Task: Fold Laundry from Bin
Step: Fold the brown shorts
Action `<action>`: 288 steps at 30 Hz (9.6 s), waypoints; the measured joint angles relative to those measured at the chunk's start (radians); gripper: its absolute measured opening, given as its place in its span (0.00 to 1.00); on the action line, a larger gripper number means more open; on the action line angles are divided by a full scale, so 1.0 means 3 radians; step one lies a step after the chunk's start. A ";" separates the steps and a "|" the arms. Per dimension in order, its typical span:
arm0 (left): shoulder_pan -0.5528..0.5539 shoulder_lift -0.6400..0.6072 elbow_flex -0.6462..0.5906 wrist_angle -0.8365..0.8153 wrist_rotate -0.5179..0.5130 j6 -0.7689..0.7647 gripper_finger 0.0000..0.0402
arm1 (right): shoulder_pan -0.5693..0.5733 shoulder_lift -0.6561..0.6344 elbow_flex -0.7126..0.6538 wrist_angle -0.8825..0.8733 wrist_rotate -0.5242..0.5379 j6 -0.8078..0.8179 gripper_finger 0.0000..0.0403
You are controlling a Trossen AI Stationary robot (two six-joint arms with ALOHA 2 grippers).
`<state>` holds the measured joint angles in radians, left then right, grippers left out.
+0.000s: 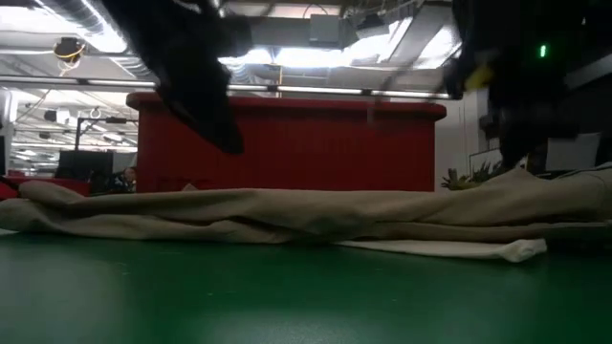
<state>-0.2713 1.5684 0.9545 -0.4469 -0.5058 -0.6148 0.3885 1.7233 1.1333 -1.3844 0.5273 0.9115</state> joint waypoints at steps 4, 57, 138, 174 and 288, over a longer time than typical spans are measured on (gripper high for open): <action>0.0343 0.0000 -0.0057 0.0066 0.0014 0.0076 0.34 | -0.0219 0.0001 -0.0352 0.0252 -0.0125 0.0000 0.41; -0.0439 0.0052 -0.0314 0.0164 0.0405 -0.0131 0.13 | 0.0954 -0.0230 -0.0415 0.2076 -0.0598 0.0206 0.41; -0.0634 -0.0385 -0.0012 -0.0417 0.0696 0.0003 0.30 | 0.0689 -0.0088 -0.0283 0.3105 -0.0636 -0.0446 0.41; -0.1171 -0.0383 -0.1218 0.1206 0.1430 -0.0922 0.24 | 0.0688 -0.0079 -0.0284 0.2478 -0.0426 0.0162 0.41; -0.0694 0.0746 -0.0540 0.2867 0.1302 0.0000 0.24 | 0.0886 -0.0051 -0.0326 0.1467 -0.0342 0.0614 0.41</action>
<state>-0.4794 1.7924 0.7925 0.4132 -0.1150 -0.6149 0.6544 1.7081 1.0355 -0.9443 0.4248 1.0958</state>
